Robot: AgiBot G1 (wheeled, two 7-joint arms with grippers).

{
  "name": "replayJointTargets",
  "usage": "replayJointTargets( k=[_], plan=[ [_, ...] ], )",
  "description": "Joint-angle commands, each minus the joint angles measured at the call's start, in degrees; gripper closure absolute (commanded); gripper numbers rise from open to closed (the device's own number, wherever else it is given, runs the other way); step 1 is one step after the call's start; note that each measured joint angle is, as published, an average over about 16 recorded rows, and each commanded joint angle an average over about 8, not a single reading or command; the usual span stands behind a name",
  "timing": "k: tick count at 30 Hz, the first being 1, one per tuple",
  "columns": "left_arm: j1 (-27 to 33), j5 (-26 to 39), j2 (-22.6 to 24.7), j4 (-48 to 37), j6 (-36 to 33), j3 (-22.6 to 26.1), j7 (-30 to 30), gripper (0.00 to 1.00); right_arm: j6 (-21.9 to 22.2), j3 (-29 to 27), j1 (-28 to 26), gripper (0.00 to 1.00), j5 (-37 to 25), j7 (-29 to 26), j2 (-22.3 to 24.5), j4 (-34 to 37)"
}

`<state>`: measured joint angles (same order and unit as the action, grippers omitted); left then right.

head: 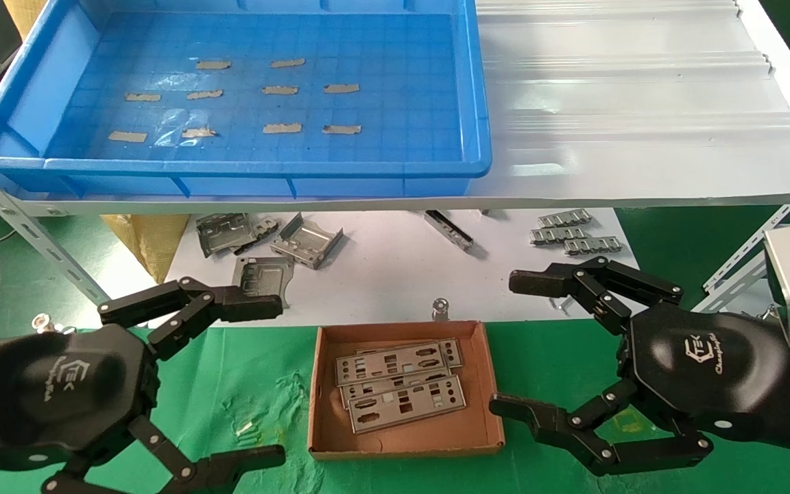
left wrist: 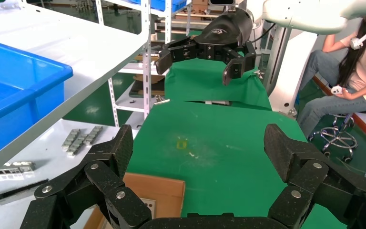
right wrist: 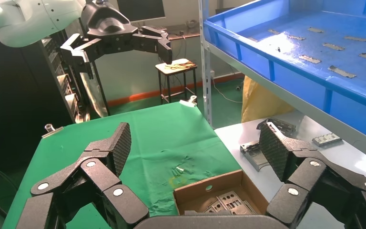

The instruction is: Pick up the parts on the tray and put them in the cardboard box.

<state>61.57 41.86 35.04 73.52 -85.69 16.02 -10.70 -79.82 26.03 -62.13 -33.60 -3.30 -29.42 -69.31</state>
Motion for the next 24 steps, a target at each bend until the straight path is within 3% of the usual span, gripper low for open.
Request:
replayJointTargets(
  k=[1,24],
  plan=[
    [0.01,0.01,0.01,-0.03,-0.01,0.01,0.01,0.00,0.00,0.00,0.00,0.00,0.00,0.00,0.00,0.00],
    [0.08,0.07,0.09,-0.15,-0.01,0.08,0.07,0.00,0.00,0.00,0.00,0.00,0.00,0.00,0.00,0.00]
  ],
)
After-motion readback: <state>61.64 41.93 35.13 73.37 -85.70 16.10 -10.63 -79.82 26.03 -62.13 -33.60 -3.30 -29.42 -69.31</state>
